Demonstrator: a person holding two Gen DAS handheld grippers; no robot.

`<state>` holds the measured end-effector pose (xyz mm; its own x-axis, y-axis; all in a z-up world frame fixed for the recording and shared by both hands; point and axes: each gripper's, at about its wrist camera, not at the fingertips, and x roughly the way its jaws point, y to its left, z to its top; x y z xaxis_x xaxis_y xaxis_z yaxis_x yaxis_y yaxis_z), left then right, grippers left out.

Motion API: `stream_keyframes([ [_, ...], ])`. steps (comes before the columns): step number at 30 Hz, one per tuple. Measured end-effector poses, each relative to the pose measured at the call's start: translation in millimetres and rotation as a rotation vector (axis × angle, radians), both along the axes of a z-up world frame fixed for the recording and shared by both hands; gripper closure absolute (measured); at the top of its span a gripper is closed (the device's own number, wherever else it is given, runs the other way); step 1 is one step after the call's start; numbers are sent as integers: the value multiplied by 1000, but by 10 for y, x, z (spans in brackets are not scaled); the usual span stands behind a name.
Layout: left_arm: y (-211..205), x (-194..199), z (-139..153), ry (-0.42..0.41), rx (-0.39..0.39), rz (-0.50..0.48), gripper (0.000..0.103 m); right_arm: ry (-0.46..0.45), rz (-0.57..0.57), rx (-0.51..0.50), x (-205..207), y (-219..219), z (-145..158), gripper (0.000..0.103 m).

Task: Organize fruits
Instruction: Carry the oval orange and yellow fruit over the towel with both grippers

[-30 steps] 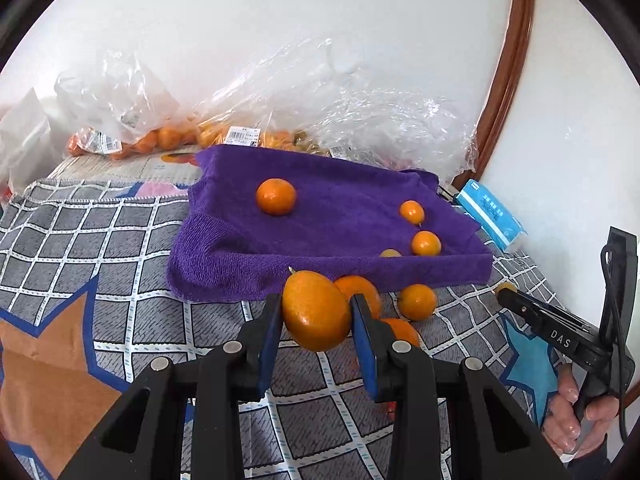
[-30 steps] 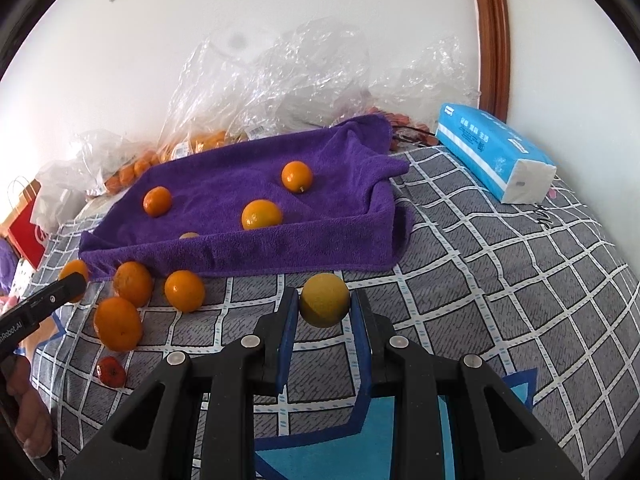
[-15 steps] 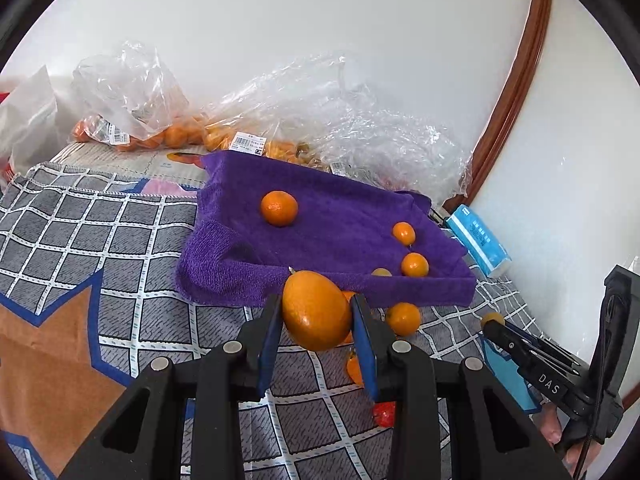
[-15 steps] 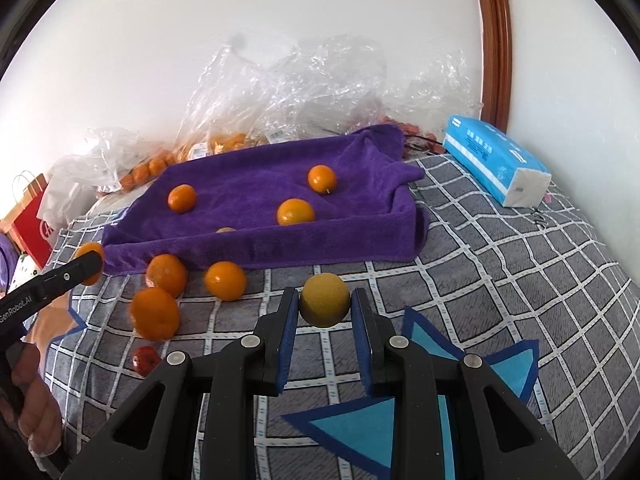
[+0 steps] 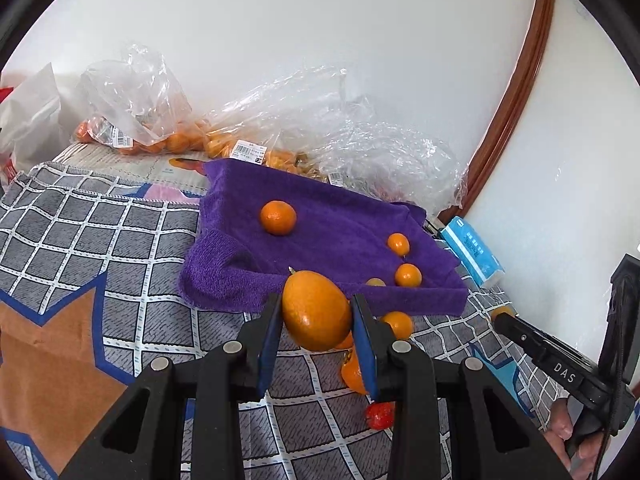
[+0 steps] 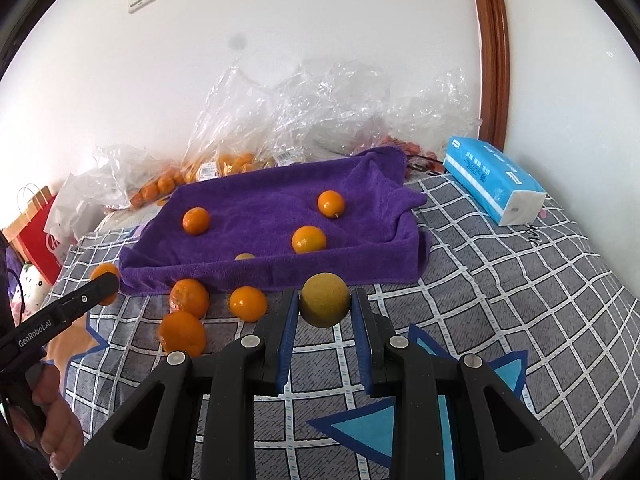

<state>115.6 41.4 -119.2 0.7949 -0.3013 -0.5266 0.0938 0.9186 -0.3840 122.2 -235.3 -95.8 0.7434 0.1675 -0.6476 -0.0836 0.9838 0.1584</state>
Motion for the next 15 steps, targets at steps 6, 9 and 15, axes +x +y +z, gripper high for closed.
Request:
stream_keyframes([
  [6, -24, 22, 38, 37, -10, -18, 71, -12, -13, -5, 3, -57, 156, 76],
  [9, 14, -14, 145, 41, -84, -50, 71, -28, -15, -17, 18, -91, 240, 76],
  [15, -72, 45, 456, 34, 2, -37, 71, -28, 3, -29, 184, -60, 250, 76],
])
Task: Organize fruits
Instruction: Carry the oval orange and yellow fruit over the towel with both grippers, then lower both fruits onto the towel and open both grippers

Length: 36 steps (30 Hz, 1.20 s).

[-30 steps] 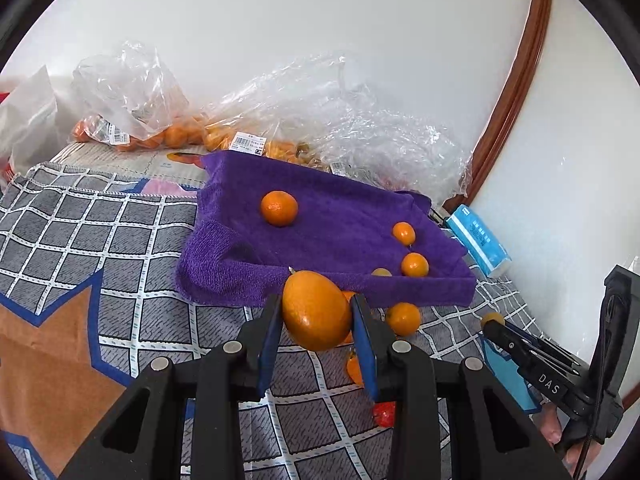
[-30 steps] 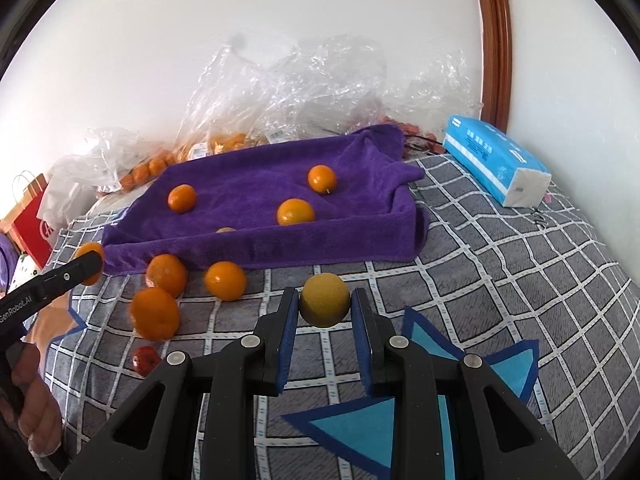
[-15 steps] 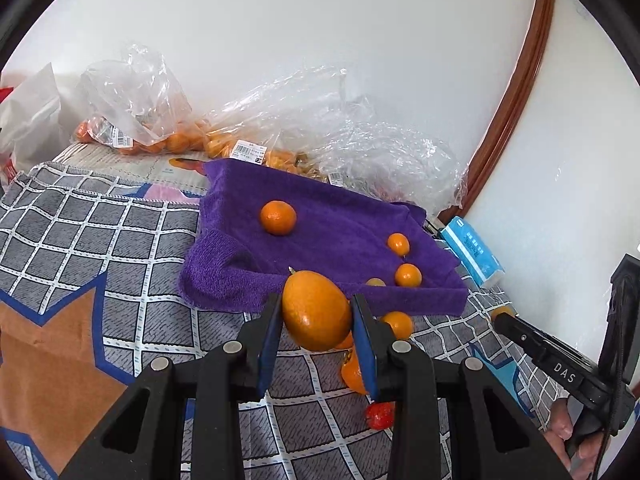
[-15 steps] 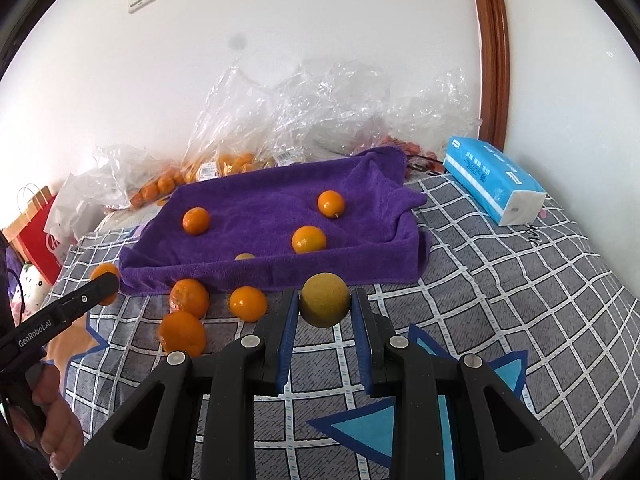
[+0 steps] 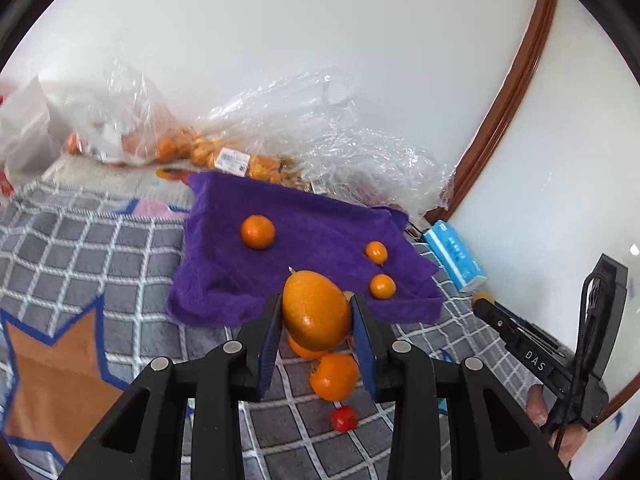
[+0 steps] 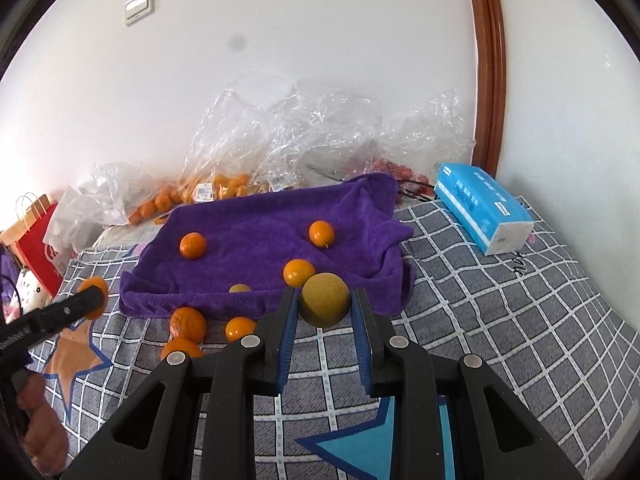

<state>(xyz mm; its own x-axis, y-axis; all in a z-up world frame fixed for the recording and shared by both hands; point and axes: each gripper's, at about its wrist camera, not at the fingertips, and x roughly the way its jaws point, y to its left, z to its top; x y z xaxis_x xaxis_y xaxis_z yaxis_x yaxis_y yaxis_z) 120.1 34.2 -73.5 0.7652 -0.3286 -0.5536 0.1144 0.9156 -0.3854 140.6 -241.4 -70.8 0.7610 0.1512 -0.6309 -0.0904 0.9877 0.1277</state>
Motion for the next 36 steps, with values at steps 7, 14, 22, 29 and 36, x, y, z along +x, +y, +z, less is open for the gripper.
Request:
stream_keyframes([
  [7, 50, 291, 117, 2, 9, 33, 71, -26, 30, 10, 289, 81, 48, 76],
  [14, 84, 686, 143, -42, 14, 104, 71, -53, 50, 45, 688, 158, 57, 76],
  [22, 186, 881, -236, -17, -13, 131, 71, -65, 57, 61, 1014, 237, -183, 76],
  [29, 239, 931, -342, -11, -71, 128, 71, -18, 52, 67, 1118, 172, -425, 76],
  [36, 212, 1000, -449, 20, -59, 129, 71, 3, 31, 58, 1155, 80, -525, 76],
])
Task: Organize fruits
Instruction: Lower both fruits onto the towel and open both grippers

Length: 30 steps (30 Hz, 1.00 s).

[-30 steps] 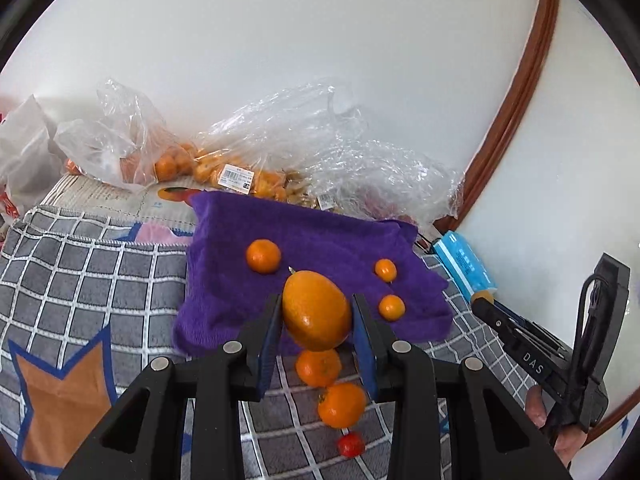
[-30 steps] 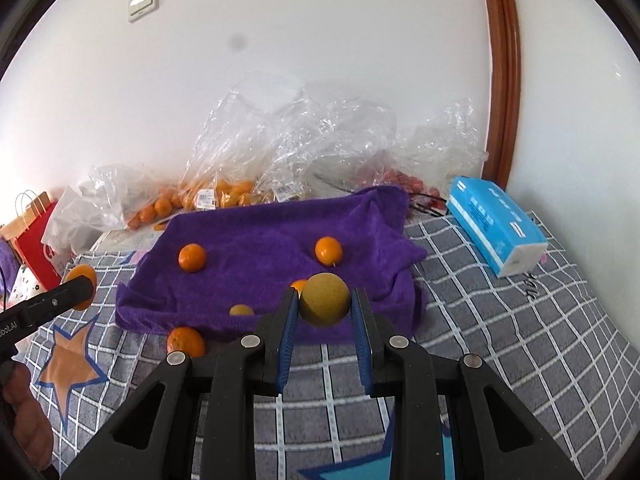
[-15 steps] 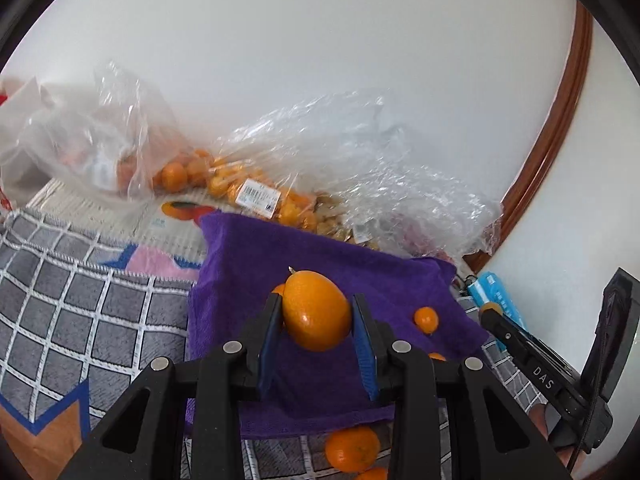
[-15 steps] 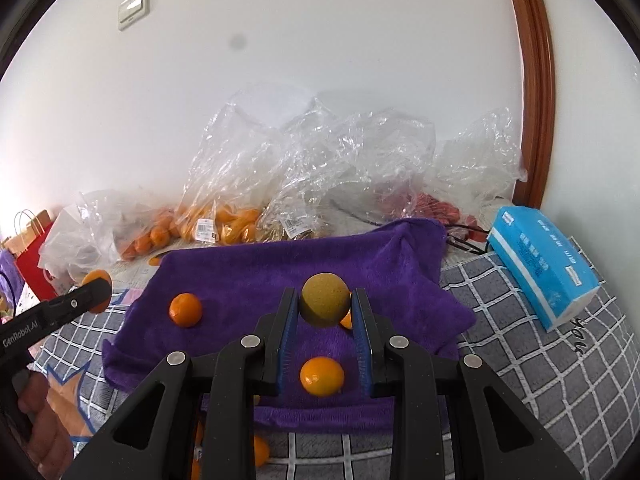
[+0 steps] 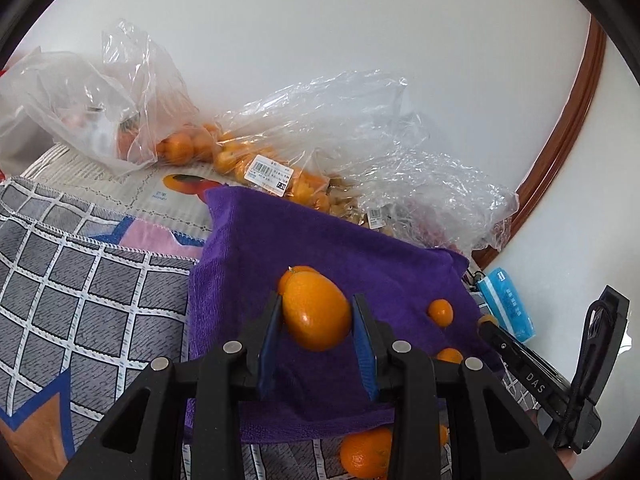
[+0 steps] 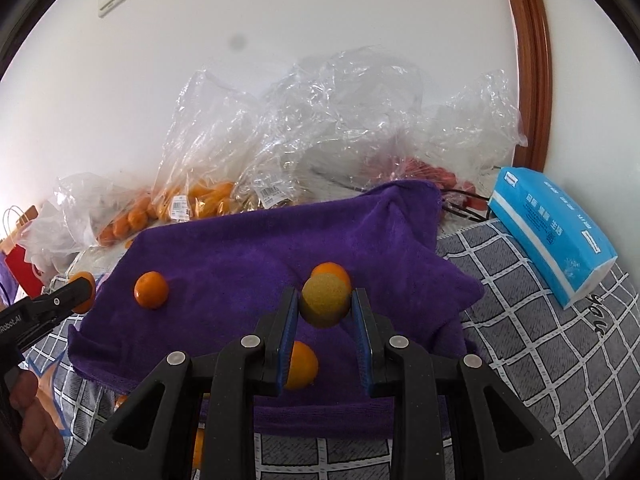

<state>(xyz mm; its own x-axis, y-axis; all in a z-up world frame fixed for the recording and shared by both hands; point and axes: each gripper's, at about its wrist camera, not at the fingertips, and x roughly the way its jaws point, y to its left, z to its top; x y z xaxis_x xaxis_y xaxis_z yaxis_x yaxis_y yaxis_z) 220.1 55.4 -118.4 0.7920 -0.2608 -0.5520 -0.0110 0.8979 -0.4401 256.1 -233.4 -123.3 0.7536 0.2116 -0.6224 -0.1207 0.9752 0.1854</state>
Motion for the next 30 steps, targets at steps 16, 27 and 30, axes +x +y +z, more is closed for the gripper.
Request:
stream_keyframes([
  [16, -56, 92, -135, 62, 19, -25, 71, 55, 24, -57, 43, 104, -148, 76],
  [27, -85, 136, -164, 86, 32, -41, 71, 69, 25, -86, 57, 137, -198, 76],
  [30, -98, 137, -167, 87, 39, -45, 71, 72, 20, -85, 62, 130, -199, 76],
])
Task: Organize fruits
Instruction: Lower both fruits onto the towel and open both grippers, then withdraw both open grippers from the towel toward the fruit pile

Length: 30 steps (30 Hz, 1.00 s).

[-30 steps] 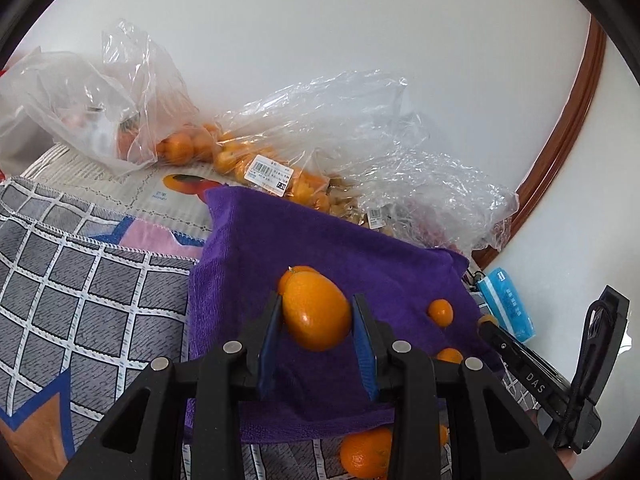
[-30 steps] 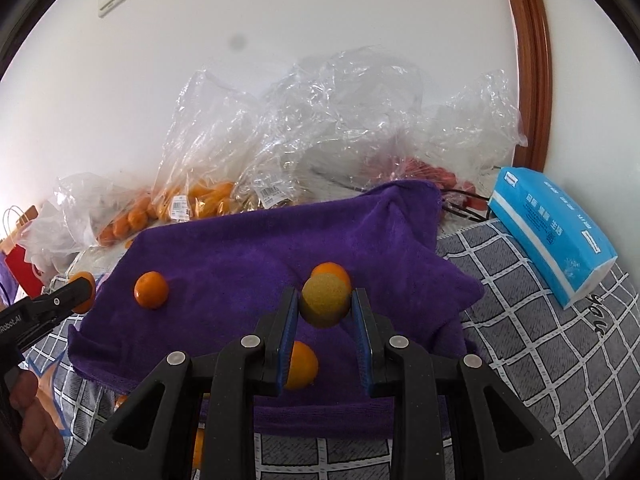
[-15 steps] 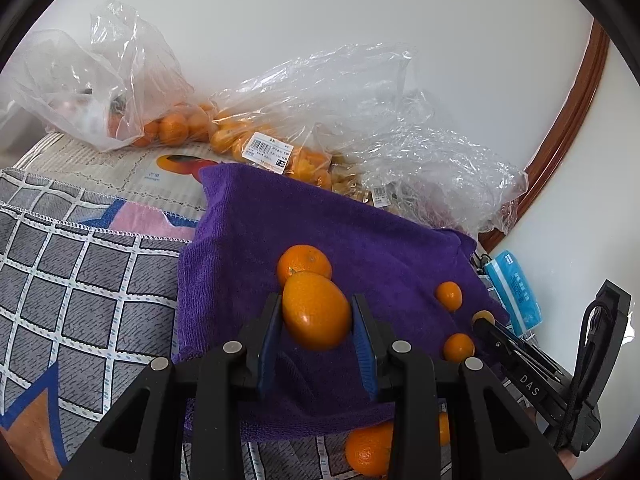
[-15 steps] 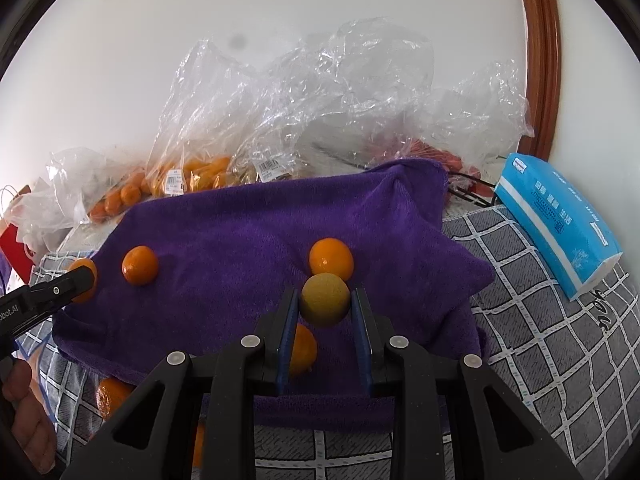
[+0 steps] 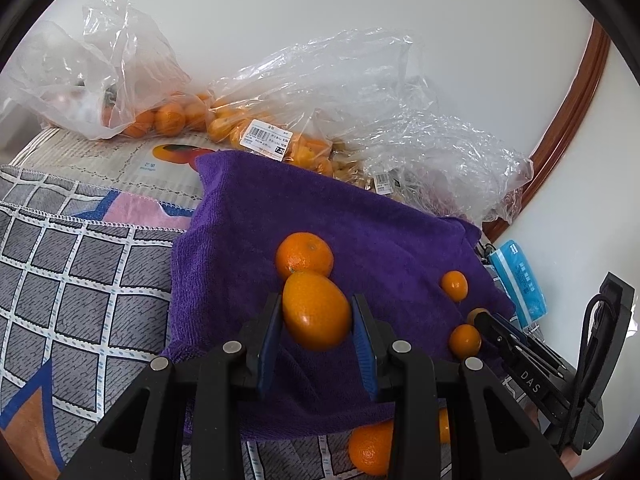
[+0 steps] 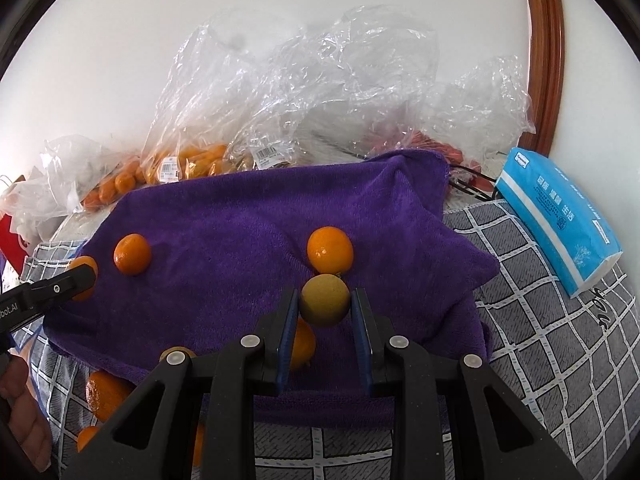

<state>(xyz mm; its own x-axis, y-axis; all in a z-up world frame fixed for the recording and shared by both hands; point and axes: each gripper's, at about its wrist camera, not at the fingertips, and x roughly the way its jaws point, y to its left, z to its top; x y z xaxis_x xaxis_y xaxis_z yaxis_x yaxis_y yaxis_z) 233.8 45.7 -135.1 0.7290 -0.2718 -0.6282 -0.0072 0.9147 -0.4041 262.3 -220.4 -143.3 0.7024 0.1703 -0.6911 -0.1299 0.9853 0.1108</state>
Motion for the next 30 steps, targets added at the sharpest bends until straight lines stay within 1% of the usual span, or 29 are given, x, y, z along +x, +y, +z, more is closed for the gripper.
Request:
stream_keyframes([
  [5, -4, -2, -14, 1, -1, -1, 71, 7, -4, 4, 14, -15, -10, 73],
  [8, -4, -6, -23, -3, 0, -1, 71, 0, -7, 2, -1, -9, 2, 67],
  [10, -5, -13, -16, -11, -2, -6, 71, -15, -9, -1, -22, -6, 28, 60],
  [12, -15, -25, -5, -16, 1, -10, 68, -28, -12, -5, -41, -4, 49, 54],
  [14, -27, -39, 9, -27, 7, -14, 61, -39, -15, -10, -52, 5, 67, 50],
  [15, -34, -49, 21, -34, 10, -16, 59, -43, -17, -13, -57, 8, 74, 49],
  [17, -49, -83, 52, -54, 14, -18, 54, -45, -21, -12, -60, 8, 81, 47],
  [19, -59, -111, 82, -74, 21, -17, 52, -49, -26, -11, -69, 3, 88, 47],
  [24, -51, -143, 133, -91, 25, -3, 52, -77, -44, -4, -122, -20, 128, 47],
  [27, -17, -196, 179, -127, 19, 27, 52, -93, -53, -7, -151, -17, 166, 47],
  [30, 0, -232, 216, -149, 16, 50, 52, -83, -56, -17, -210, -2, 239, 47],
])
